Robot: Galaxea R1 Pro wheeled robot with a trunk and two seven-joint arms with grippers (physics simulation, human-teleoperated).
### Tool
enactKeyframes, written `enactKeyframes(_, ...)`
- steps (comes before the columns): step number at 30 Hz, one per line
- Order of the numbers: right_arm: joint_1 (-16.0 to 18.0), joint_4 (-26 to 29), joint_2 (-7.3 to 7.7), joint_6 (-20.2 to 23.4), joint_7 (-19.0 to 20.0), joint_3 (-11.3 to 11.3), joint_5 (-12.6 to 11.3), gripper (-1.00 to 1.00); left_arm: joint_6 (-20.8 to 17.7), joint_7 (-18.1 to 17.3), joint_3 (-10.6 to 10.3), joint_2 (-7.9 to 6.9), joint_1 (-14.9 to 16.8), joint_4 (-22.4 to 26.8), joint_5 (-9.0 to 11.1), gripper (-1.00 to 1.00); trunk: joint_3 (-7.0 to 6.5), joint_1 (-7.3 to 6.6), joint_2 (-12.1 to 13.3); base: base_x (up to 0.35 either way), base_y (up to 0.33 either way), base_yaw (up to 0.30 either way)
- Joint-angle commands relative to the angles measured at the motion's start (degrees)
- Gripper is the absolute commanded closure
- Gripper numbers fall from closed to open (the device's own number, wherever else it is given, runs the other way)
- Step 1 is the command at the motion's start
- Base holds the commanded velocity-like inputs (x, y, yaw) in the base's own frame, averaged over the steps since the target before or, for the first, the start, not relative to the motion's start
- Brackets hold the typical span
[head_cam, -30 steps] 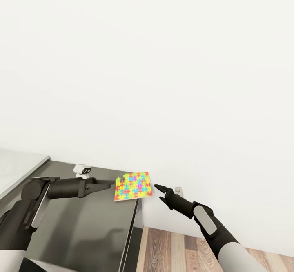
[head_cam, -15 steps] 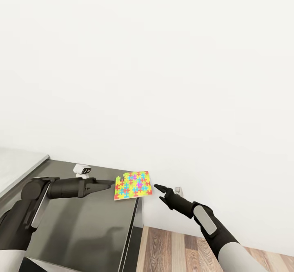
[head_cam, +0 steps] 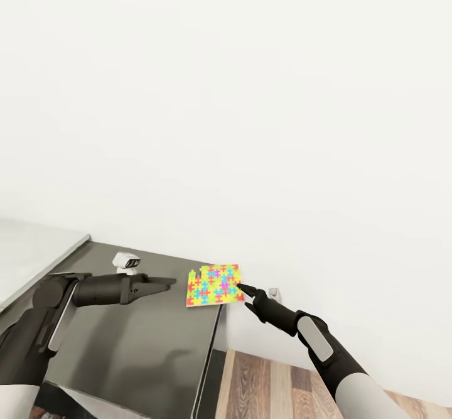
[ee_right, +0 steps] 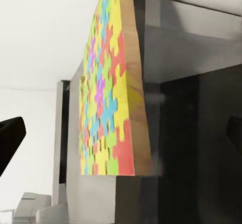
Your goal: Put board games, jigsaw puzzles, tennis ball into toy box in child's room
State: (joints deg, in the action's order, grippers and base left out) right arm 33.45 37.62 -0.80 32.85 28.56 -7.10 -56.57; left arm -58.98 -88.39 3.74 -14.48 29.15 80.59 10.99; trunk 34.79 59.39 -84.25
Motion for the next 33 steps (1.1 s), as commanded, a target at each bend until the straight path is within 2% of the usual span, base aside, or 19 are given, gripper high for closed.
enactKeyframes(1, 0.04, -0.01, 0.01, 0.25, 0.00, -0.02, -0.29, -1.00, -0.61, -0.20, -0.01, -0.02, 0.03, 0.01, 0.00, -1.00, 0.04, 0.00, -0.03, 0.000, 0.000, 0.210)
enactKeyframes(21, 0.04, 0.00, 0.01, 0.27, 0.08, -0.02, -0.26, -1.00, -0.54, -0.20, -0.04, -0.02, 0.03, 0.18, 0.00, -1.00, -0.01, 0.00, -0.03, 0.000, 0.000, 0.031)
enactKeyframes(33, 0.04, 0.00, 0.05, 0.25, 0.09, 0.01, -0.30, -1.00, -0.56, -0.20, -0.04, -0.02, 0.03, 0.19, 0.00, -1.00, -0.19, 0.00, -0.03, 0.000, 0.000, 0.098)
